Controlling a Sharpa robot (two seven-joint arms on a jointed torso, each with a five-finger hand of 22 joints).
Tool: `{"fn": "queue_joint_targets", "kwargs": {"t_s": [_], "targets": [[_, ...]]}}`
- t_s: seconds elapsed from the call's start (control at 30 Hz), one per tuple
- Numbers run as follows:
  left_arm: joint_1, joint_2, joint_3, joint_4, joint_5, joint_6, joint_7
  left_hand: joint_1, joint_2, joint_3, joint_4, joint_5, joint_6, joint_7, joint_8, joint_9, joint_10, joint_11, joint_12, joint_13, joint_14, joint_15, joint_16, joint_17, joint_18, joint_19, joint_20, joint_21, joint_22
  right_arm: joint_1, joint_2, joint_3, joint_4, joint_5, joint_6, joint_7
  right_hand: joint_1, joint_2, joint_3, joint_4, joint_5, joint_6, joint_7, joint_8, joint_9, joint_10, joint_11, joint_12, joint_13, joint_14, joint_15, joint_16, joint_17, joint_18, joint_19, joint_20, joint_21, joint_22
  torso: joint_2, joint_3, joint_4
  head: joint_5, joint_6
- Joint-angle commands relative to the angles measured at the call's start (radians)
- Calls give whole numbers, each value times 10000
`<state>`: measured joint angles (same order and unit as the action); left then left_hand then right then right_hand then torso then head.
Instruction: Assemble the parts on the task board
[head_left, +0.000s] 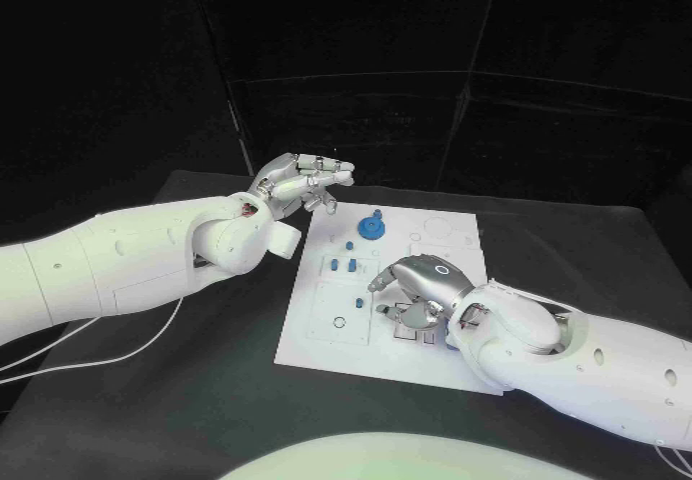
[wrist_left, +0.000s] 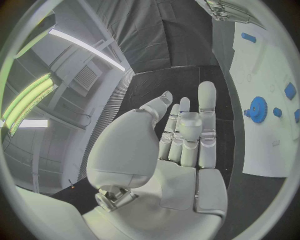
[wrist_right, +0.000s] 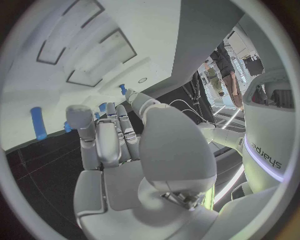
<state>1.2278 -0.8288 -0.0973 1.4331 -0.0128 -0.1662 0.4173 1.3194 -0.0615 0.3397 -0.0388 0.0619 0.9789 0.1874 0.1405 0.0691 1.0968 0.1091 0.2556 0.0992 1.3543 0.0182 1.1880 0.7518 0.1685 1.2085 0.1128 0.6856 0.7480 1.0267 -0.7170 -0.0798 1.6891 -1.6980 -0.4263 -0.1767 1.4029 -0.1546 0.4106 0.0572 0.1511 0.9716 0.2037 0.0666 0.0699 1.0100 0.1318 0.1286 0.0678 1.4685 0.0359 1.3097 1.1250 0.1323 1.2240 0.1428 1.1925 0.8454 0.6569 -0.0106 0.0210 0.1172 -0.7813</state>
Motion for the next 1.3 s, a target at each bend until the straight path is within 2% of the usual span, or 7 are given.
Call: {"fn": "queue_joint_targets", "kwargs": {"t_s": [0.03,0.23,0.43,0.57,0.73,1.1,1.3], "targets": [[12,2,8,-5,33,145,-4,30,60,-26,-47,44,-62,-27,42,-4,-68,-32,49,9,-72,-2,47,-7,142,-1,53,-51,-15,104,-154,134,171,270,-790,-75,-8,73,-41,-22,38,14,-24,20,-15,62,1,72,5,166,26,44,-28,58,10,-26,-18,-26,11,4,-6,-97,86],[11,9,7,-15,33,156,-9,30,60,-26,-47,44,-62,-27,42,-4,-68,-32,49,9,-72,-2,47,-7,142,-1,53,-51,-15,280,-519,513,329,508,-643,-224,2,64,-52,-33,65,-95,-76,-34,-38,53,-33,139,-5,159,1,30,-65,58,20,-46,-24,-34,18,-3,18,-304,216],[9,2,7,-7,33,169,-11,24,61,-31,-43,30,-77,-21,44,-5,-87,-26,56,9,-77,3,47,-13,140,-2,55,-54,-16,654,-1086,726,432,327,745,-685,-126,-130,-259,-8,2,-78,-168,-7,-25,183,-107,306,-9,156,-56,15,-108,42,88,-76,9,26,18,-16,11,-535,248],[9,2,6,-9,33,171,-18,25,62,-31,-44,30,-78,-21,44,-5,-89,-27,57,9,-76,3,49,-11,140,-2,56,-54,-16,816,-1404,762,434,142,1747,-1049,-243,-327,-794,40,-55,-147,-289,-21,-29,-10,-180,354,-28,178,-113,46,-88,60,41,-125,-95,-113,27,-12,18,-589,278],[9,13,6,-25,33,174,-38,31,63,-29,-47,28,-80,-22,46,-5,-92,-27,61,10,-76,4,52,-7,140,-2,56,-55,-16,878,-1526,772,348,74,2521,-1233,-133,-196,-1636,202,-49,-173,-338,-4,-20,-286,-228,469,-20,68,-156,-274,-591,128,-161,-152,-453,-621,23,-19,21,-618,288],[10,31,5,-28,33,189,-56,31,63,-29,-47,28,-80,-22,46,-5,-92,-27,61,10,-76,4,52,-7,140,-2,56,-55,-16,904,-1284,770,-59,42,3100,-1282,172,71,-2217,349,-61,-319,-408,-26,-31,-436,-248,632,-19,67,-178,-391,-767,138,-114,-184,-568,-732,32,-17,44,-587,258],[10,33,5,-25,33,199,-63,31,63,-29,-47,28,-80,-22,46,-5,-92,-27,61,10,-76,4,52,-7,140,-2,56,-55,-16,906,-1025,762,-373,41,3104,-1231,419,513,-2142,397,-368,-274,-407,-2,-20,-190,-285,827,-26,45,-217,-511,-944,127,-27,-218,-576,-721,31,-7,25,-550,230]]}}
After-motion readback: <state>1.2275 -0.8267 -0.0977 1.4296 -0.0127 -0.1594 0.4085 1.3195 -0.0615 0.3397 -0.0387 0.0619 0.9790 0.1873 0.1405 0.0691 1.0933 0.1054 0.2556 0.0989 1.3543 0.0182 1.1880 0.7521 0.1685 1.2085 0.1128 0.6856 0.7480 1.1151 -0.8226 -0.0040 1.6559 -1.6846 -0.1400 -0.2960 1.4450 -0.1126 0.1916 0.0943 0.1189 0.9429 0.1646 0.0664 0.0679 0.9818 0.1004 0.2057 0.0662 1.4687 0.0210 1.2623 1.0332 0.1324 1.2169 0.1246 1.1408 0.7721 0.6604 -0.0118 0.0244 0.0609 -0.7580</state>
